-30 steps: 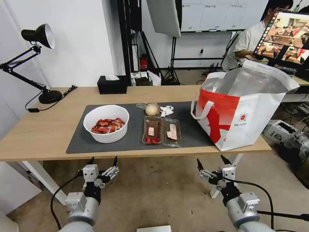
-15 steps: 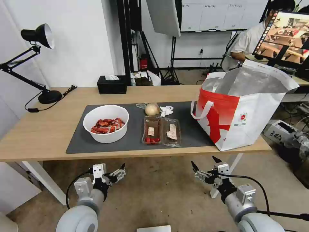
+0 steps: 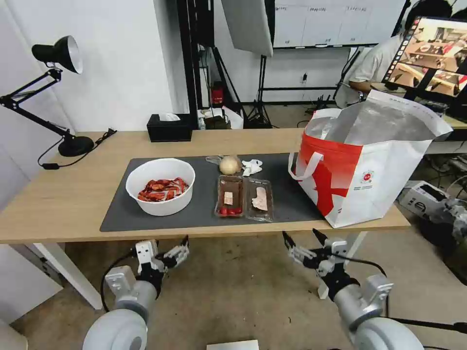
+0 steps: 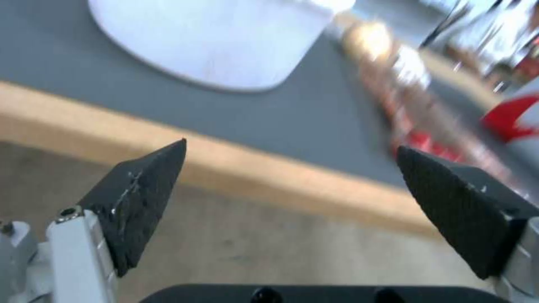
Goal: Pick up the trash from the table and place it into the takeout bag.
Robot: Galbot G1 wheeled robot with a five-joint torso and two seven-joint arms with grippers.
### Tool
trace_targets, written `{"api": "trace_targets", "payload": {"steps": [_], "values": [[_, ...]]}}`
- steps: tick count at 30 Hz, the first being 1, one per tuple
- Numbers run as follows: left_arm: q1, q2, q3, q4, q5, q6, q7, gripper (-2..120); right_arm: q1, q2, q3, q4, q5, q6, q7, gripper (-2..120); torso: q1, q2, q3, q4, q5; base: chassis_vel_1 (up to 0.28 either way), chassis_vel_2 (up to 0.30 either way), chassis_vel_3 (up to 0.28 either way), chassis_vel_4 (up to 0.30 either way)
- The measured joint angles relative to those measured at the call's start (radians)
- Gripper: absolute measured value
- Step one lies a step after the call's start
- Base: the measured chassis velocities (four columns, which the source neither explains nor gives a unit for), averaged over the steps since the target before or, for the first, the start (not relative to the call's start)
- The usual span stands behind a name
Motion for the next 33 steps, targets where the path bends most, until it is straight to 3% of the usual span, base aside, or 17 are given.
{"api": "trace_targets", "payload": {"steps": [1, 4, 5, 7, 10, 11, 22, 33], "values": [[0.000, 0.000, 0.000, 0.000, 0.000, 0.000, 0.000, 100, 0.000, 0.000, 0.000, 0.000, 0.000, 0.000, 0.000, 100, 0.000, 0.000, 0.000, 0.0000, 0.0000, 0.000, 0.000, 0.000, 0.000], [-0.001, 0.001, -0.003, 0.007, -0.020, -0.059, 0.003, 100, 0.035, 0.008, -0.022, 0.017, 0.323, 0.002, 0.124, 100, 0.000, 0.000, 0.000, 0.0000, 0.0001, 0.000, 0.000, 0.000, 0.000], [-0.001, 0.001, -0.003, 0.007, -0.020, -0.059, 0.003, 100, 0.035, 0.008, -0.022, 0.017, 0.323, 0.002, 0.124, 100, 0.000, 0.000, 0.000, 0.0000, 0.0001, 0.000, 0.000, 0.000, 0.000], [-0.002, -0.001, -0.003, 0.016, -0.020, -0.089, 0.010, 100, 0.064, 0.027, -0.033, 0.028, 0.526, 0.027, 0.213, 100, 0.000, 0.000, 0.000, 0.0001, -0.0001, 0.000, 0.000, 0.000, 0.000], [-0.003, 0.000, -0.003, 0.026, -0.003, -0.122, 0.023, 100, 0.085, 0.046, -0.045, 0.030, 0.626, 0.051, 0.275, 100, 0.000, 0.000, 0.000, 0.0000, -0.0001, 0.000, 0.000, 0.000, 0.000], [-0.006, 0.006, -0.005, 0.043, 0.060, -0.161, 0.045, 100, 0.102, 0.070, -0.071, 0.029, 0.677, 0.080, 0.327, 100, 0.000, 0.000, 0.000, -0.0001, -0.0001, 0.000, 0.000, 0.000, 0.000], [-0.008, 0.028, -0.037, 0.074, 0.178, -0.213, 0.087, 100, 0.139, 0.163, -0.217, -0.044, 0.612, 0.195, 0.394, 100, 0.000, 0.000, 0.000, 0.0000, -0.0001, 0.000, 0.000, 0.000, 0.000], [0.033, 0.021, -0.048, 0.084, 0.247, -0.213, 0.122, 100, 0.223, 0.188, -0.242, -0.128, 0.597, 0.238, 0.438, 100, 0.000, 0.000, 0.000, 0.0000, 0.0001, 0.000, 0.000, 0.000, 0.000]]}}
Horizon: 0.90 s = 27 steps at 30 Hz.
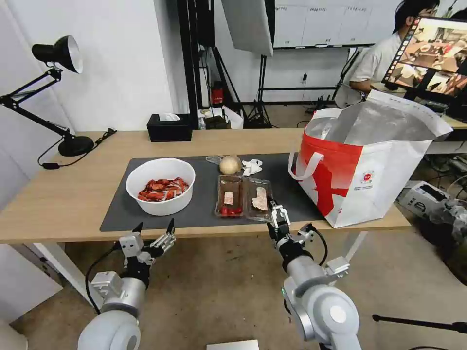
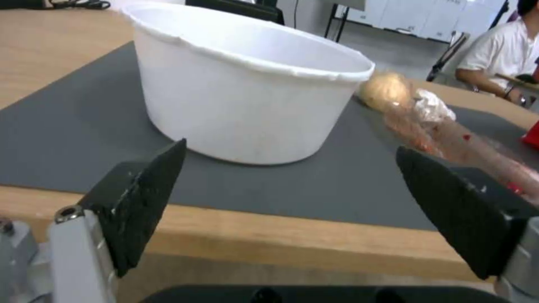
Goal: Pick up the trash from the table and place it into the takeout bag.
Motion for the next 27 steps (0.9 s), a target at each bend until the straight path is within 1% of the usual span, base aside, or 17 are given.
{"api": "trace_targets", "payload": {"steps": [12, 27], "values": [[0.027, -0.011, -0.008, -0.001, 0.018, -0.001, 0.005, 100, 0.063, 0.000, -0.004, -0.060, 0.026, 0.003, 0.026, 100, 0.000, 0.000, 0.000, 0.0000, 0.0001, 0.000, 0.000, 0.000, 0.000], [0.033, -0.013, -0.012, -0.001, 0.017, -0.003, 0.004, 100, 0.088, 0.000, -0.008, -0.093, 0.036, 0.003, 0.039, 100, 0.000, 0.000, 0.000, 0.0000, 0.0001, 0.000, 0.000, 0.000, 0.000]]}}
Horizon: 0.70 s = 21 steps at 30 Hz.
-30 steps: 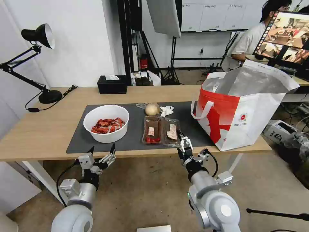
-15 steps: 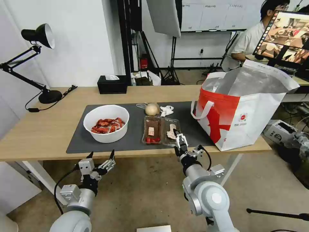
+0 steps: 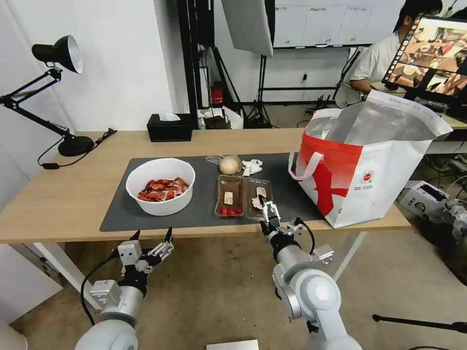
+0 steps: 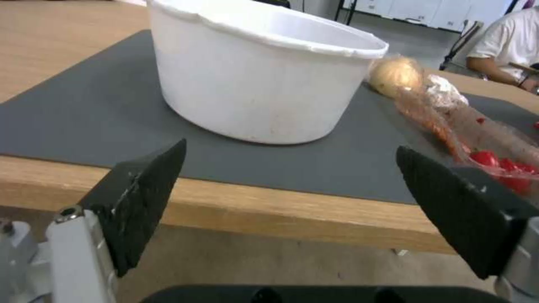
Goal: Pick up the trash from the table and place it into the takeout bag.
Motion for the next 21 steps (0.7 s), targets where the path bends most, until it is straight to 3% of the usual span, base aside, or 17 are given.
{"api": "trace_targets", "payload": {"steps": [21], "values": [[0.009, -0.003, -0.005, 0.000, -0.002, -0.004, -0.001, 100, 0.036, 0.000, -0.006, -0.044, 0.003, 0.001, 0.016, 100, 0.000, 0.000, 0.000, 0.0000, 0.0000, 0.000, 0.000, 0.000, 0.000]]}}
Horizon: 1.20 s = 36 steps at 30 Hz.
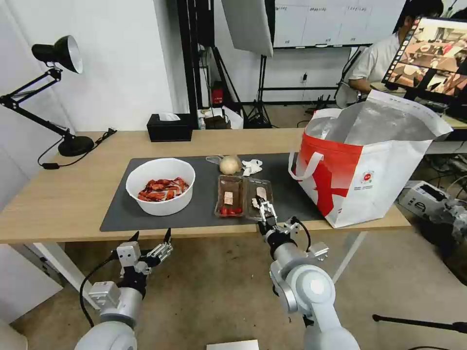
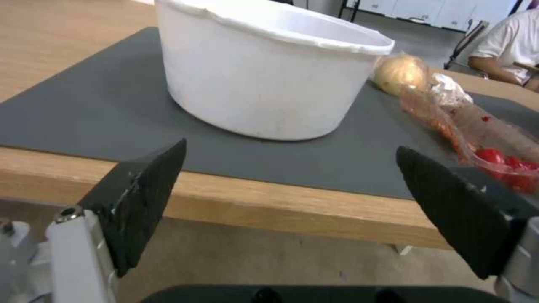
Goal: Pick up the trash from the table and place it into the takeout bag.
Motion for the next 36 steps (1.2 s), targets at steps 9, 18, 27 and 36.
{"api": "trace_targets", "payload": {"steps": [9, 18, 27, 36], "values": [[0.000, -0.001, 0.000, 0.001, 0.000, -0.001, 0.000, 100, 0.017, 0.000, 0.001, -0.015, -0.001, 0.003, 0.006, 100, 0.000, 0.000, 0.000, 0.0000, 0.0000, 0.000, 0.000, 0.000, 0.000], [0.005, -0.002, 0.000, 0.001, 0.000, -0.004, 0.000, 100, 0.038, 0.000, 0.004, -0.017, -0.013, 0.007, 0.005, 100, 0.000, 0.000, 0.000, 0.0000, 0.0000, 0.000, 0.000, 0.000, 0.000], [0.006, -0.001, -0.002, 0.001, 0.000, -0.005, -0.001, 100, 0.062, -0.002, 0.004, -0.005, -0.053, -0.001, -0.010, 100, 0.000, 0.000, 0.000, 0.0000, 0.0000, 0.000, 0.000, 0.000, 0.000], [0.011, 0.000, -0.004, 0.004, -0.002, -0.029, -0.001, 100, 0.114, -0.030, -0.019, -0.010, -0.057, -0.057, -0.073, 100, 0.000, 0.000, 0.000, 0.0000, 0.0000, 0.000, 0.000, 0.000, 0.000]]}}
